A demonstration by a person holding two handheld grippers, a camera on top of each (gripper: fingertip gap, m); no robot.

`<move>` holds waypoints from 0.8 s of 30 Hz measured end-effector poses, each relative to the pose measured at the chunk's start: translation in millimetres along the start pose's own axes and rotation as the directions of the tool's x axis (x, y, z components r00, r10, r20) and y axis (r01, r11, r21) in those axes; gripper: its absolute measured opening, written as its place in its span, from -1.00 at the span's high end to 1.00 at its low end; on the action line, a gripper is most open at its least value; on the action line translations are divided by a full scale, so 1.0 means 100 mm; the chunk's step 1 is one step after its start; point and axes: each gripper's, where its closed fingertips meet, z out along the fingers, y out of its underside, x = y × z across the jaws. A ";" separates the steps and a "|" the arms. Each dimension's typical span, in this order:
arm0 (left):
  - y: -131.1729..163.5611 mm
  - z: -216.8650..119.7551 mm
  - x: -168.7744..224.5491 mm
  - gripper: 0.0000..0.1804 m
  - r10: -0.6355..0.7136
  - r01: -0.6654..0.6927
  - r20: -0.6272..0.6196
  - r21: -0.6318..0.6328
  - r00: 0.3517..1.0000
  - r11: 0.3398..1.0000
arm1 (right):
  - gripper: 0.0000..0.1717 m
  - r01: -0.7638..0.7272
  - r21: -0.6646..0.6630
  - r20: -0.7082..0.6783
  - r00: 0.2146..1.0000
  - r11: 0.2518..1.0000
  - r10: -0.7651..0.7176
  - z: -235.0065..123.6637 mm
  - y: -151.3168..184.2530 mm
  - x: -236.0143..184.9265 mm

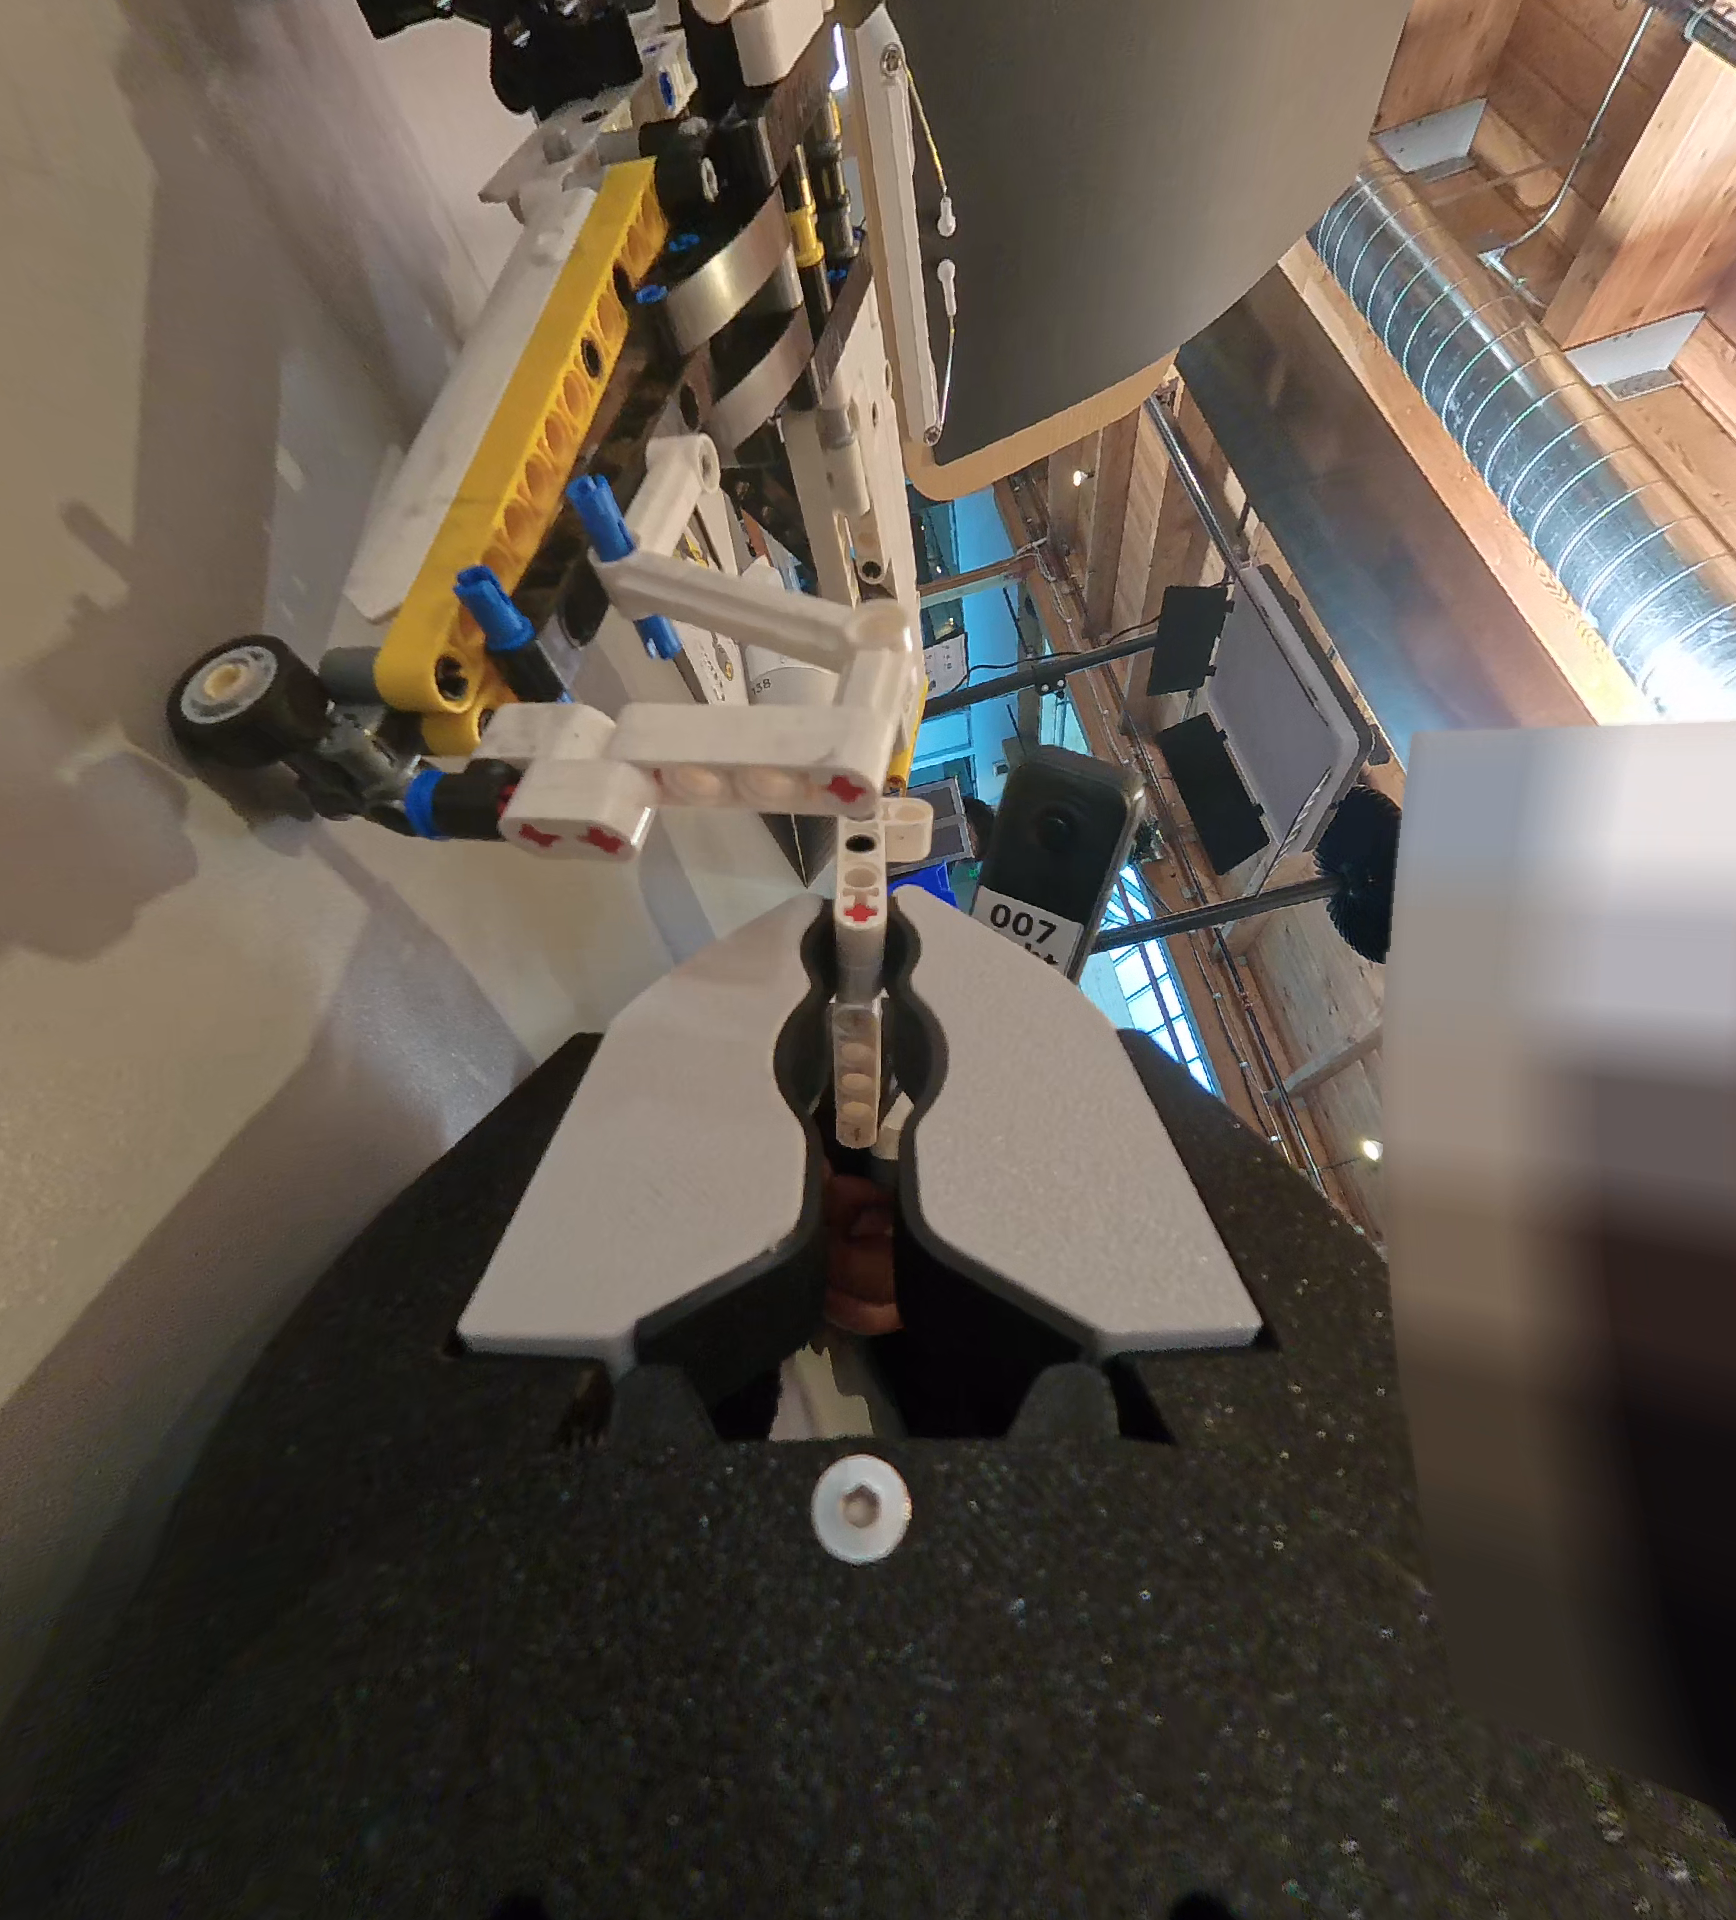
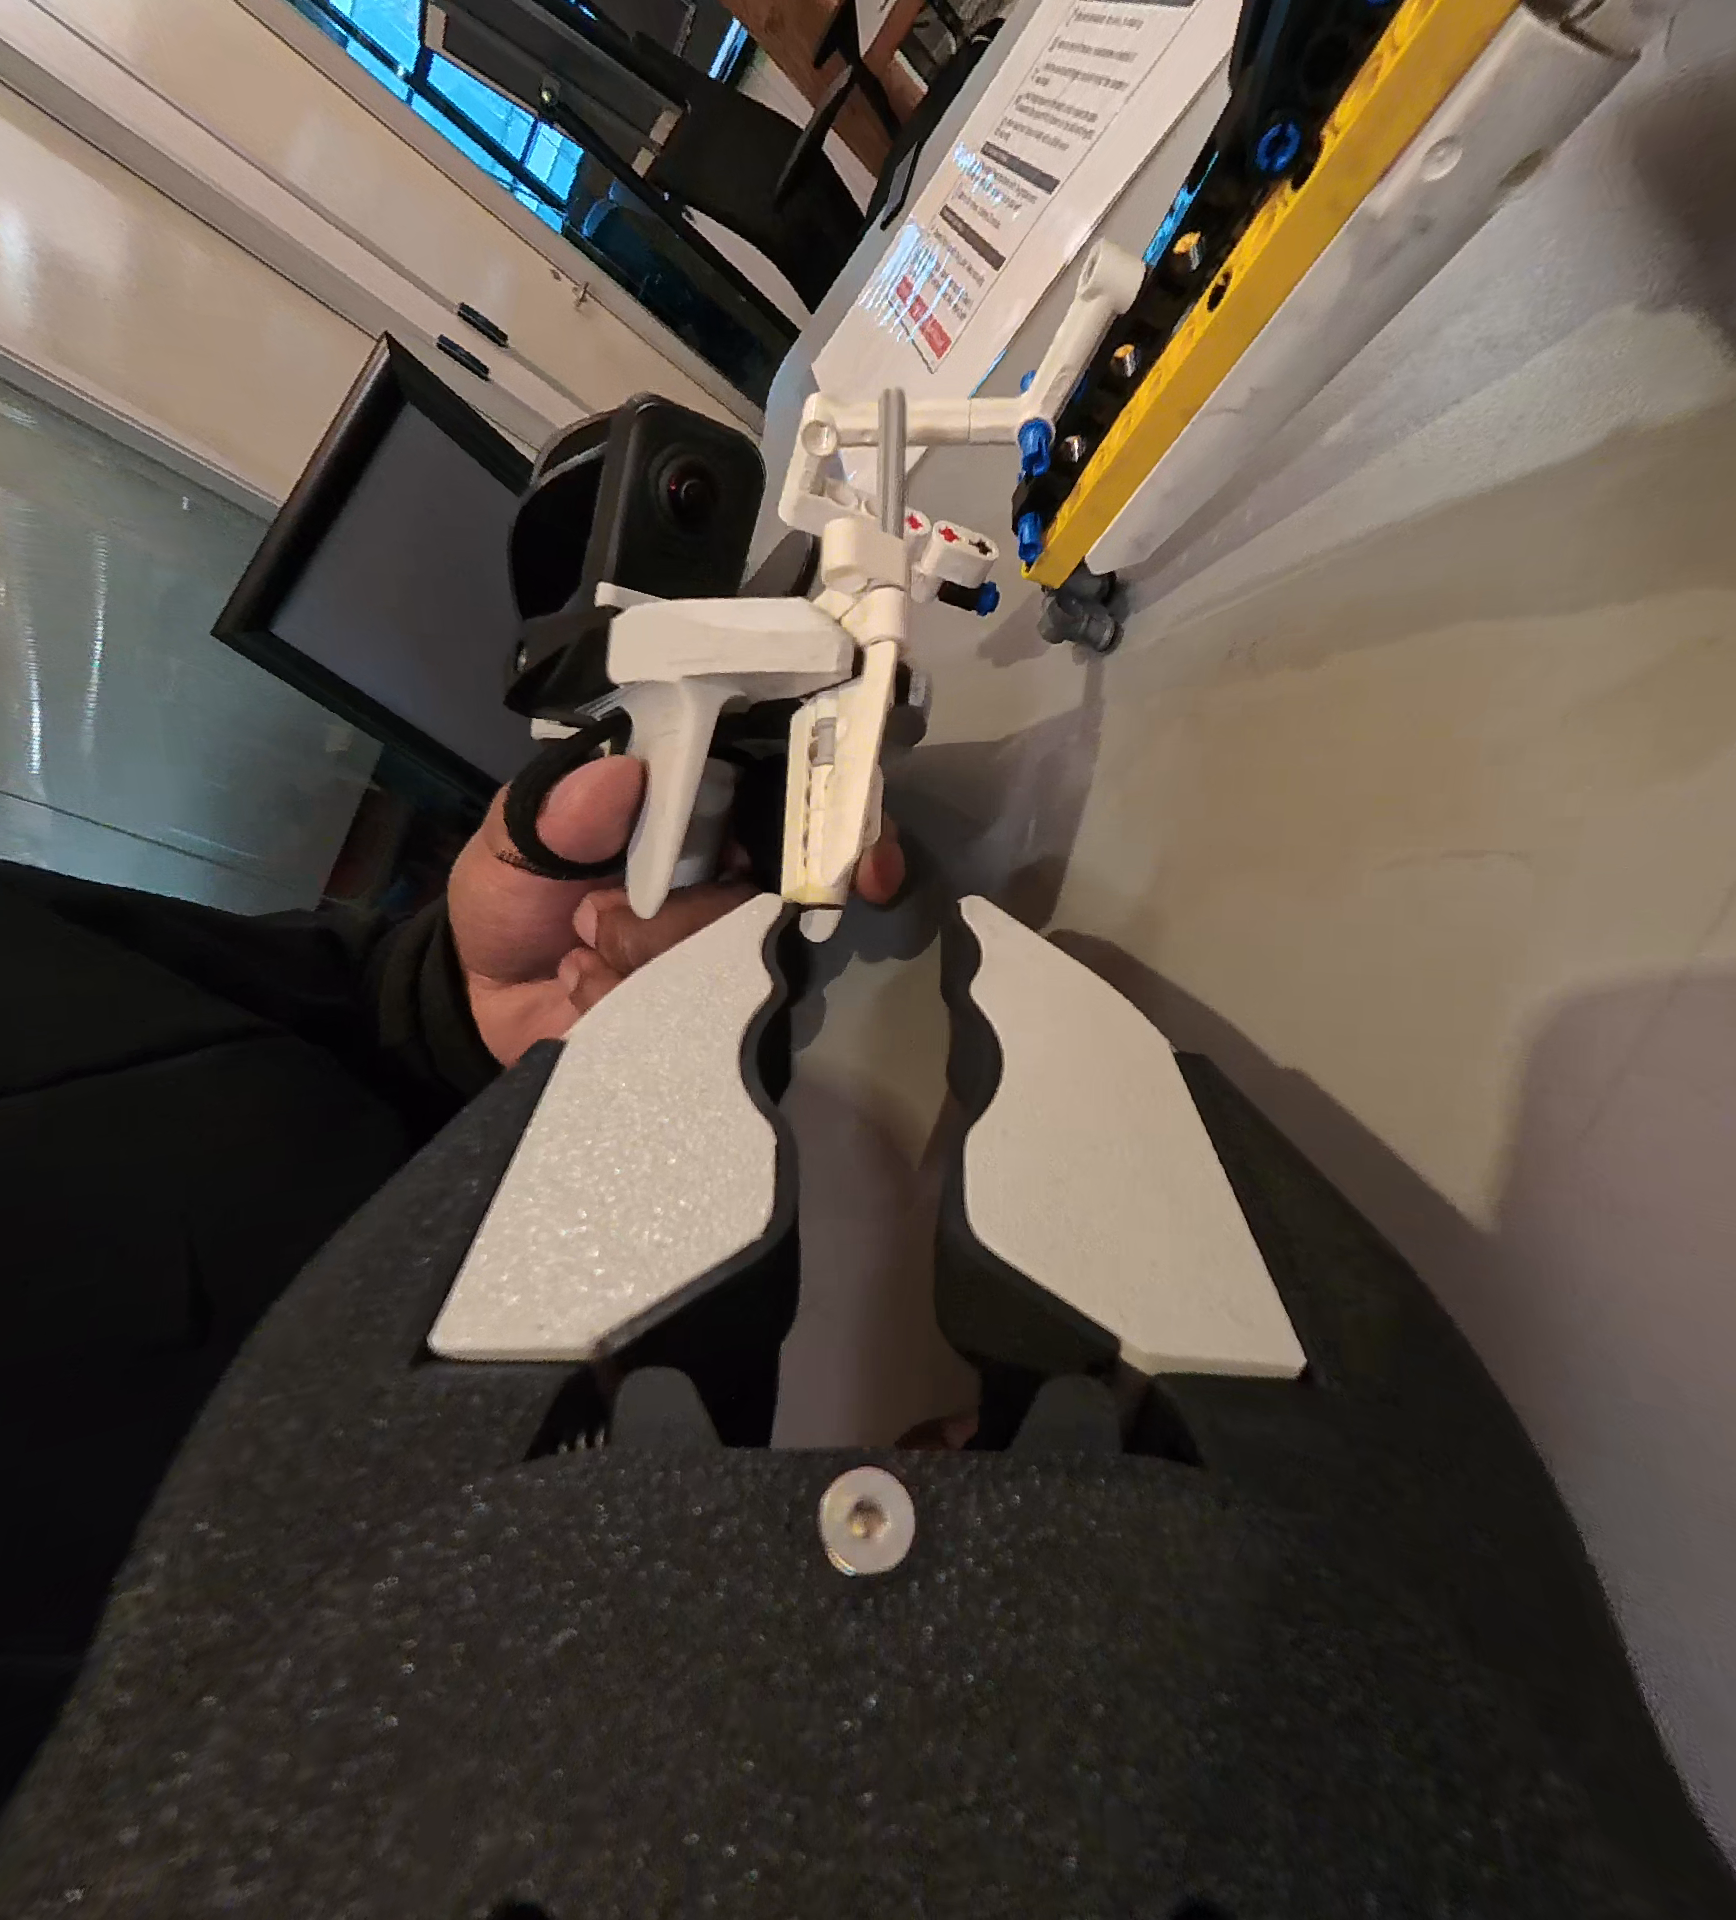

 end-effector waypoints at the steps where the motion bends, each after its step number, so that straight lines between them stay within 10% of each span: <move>1: 0.00 0.00 0.00 0.92 0.002 -0.002 -0.003 0.001 1.000 1.000 | 0.70 -0.010 -0.001 0.009 1.000 1.000 0.010 0.00 0.00 -0.01; 24: 0.06 0.00 0.00 0.91 -0.032 0.032 -0.003 0.018 0.999 0.999 | 0.87 -0.093 -0.006 0.086 0.992 0.996 0.093 0.05 -0.01 -0.09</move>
